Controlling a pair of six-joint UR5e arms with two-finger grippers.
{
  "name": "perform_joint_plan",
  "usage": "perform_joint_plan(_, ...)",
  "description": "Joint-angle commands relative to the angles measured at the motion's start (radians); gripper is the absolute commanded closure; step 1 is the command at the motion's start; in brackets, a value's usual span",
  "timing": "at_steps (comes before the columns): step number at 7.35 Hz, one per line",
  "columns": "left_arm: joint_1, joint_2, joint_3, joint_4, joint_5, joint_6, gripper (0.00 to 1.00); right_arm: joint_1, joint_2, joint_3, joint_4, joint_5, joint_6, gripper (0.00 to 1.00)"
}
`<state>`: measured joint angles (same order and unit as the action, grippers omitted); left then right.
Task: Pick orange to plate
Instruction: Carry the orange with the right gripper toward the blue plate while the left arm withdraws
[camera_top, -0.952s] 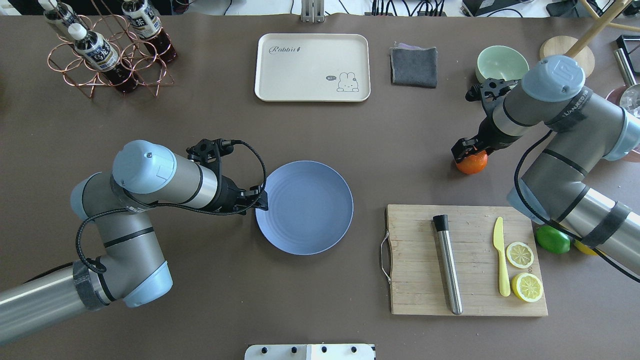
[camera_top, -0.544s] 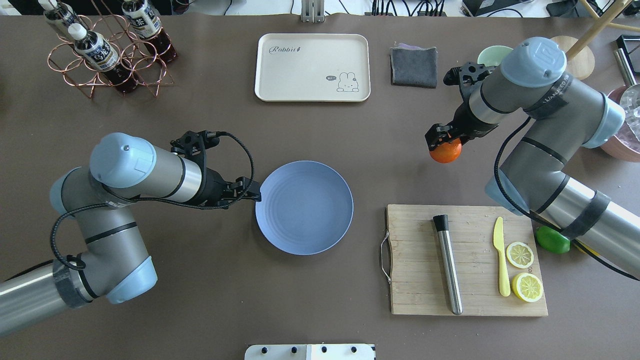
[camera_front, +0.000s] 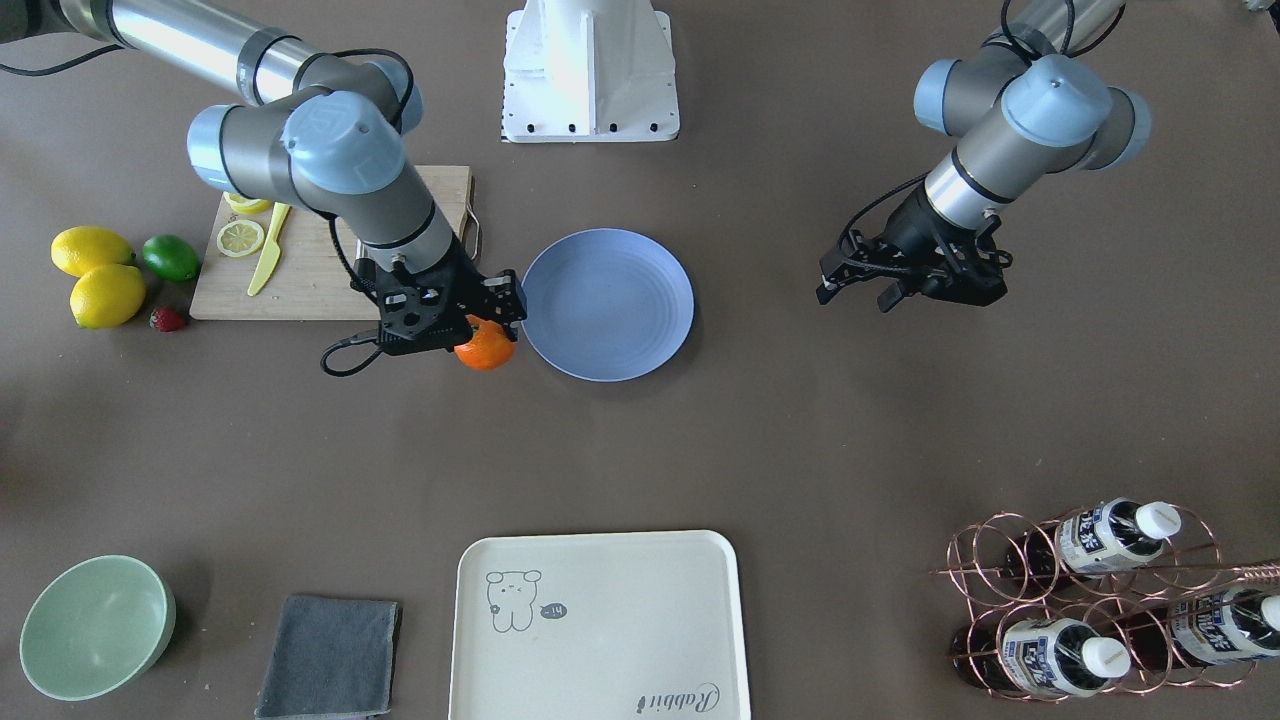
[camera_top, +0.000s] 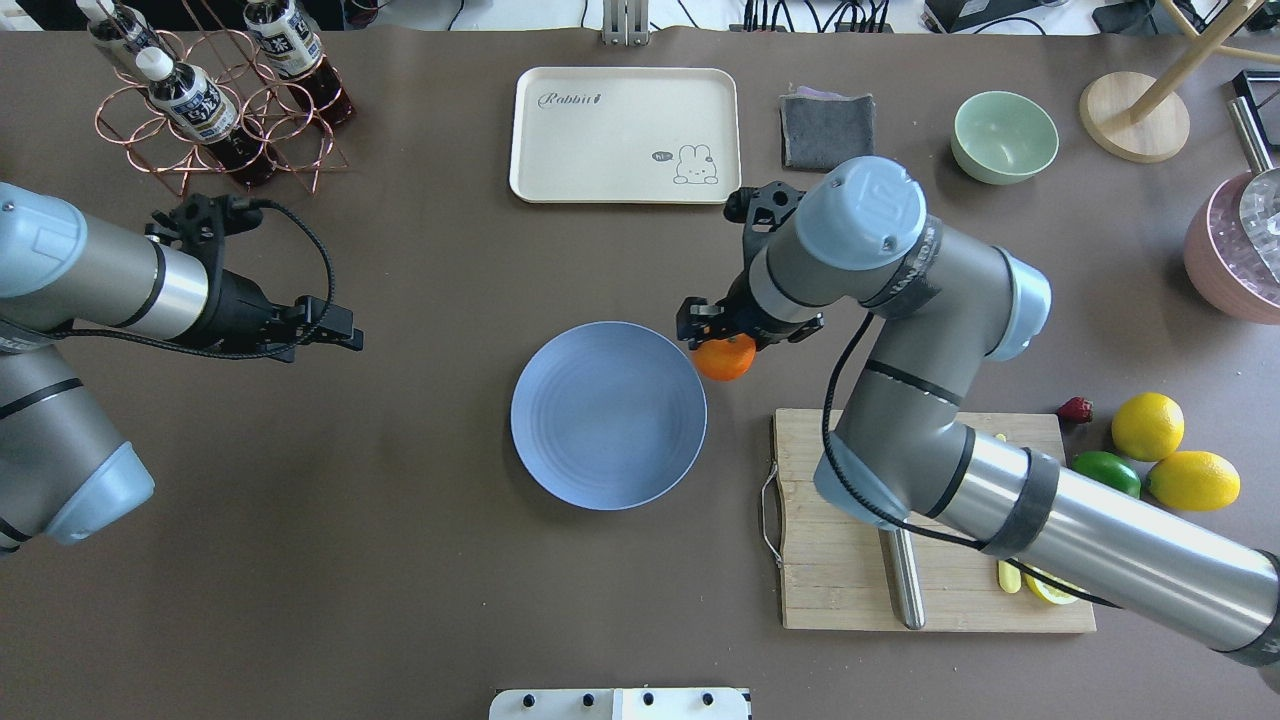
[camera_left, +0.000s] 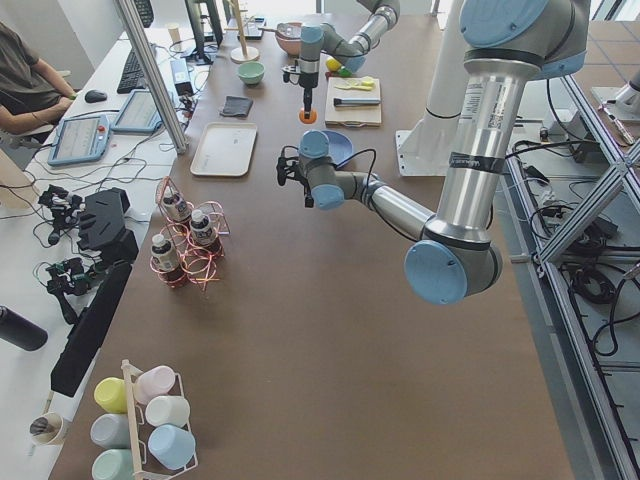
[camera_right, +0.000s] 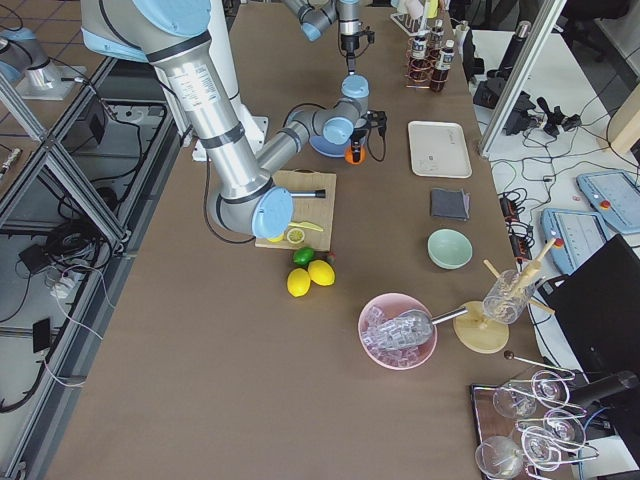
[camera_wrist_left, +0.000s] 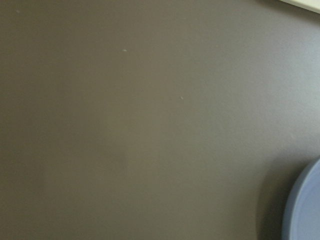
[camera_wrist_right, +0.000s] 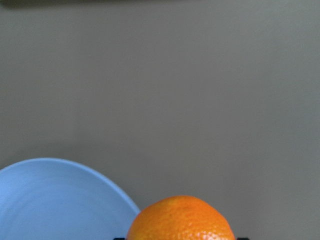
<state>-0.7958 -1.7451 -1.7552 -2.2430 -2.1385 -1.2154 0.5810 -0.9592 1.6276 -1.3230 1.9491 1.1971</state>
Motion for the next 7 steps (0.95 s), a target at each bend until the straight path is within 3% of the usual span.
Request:
perform_joint_plan(1, -0.057, 0.025, 0.022, 0.0, -0.011, 0.033, 0.05, -0.119, 0.141, -0.011, -0.134, -0.106, 0.09, 1.0)
perform_joint_plan(7, -0.056, 0.078, 0.02, -0.078, -0.017, 0.033, 0.05, -0.161, 0.158, -0.08, -0.13, -0.154, 0.11, 1.0)
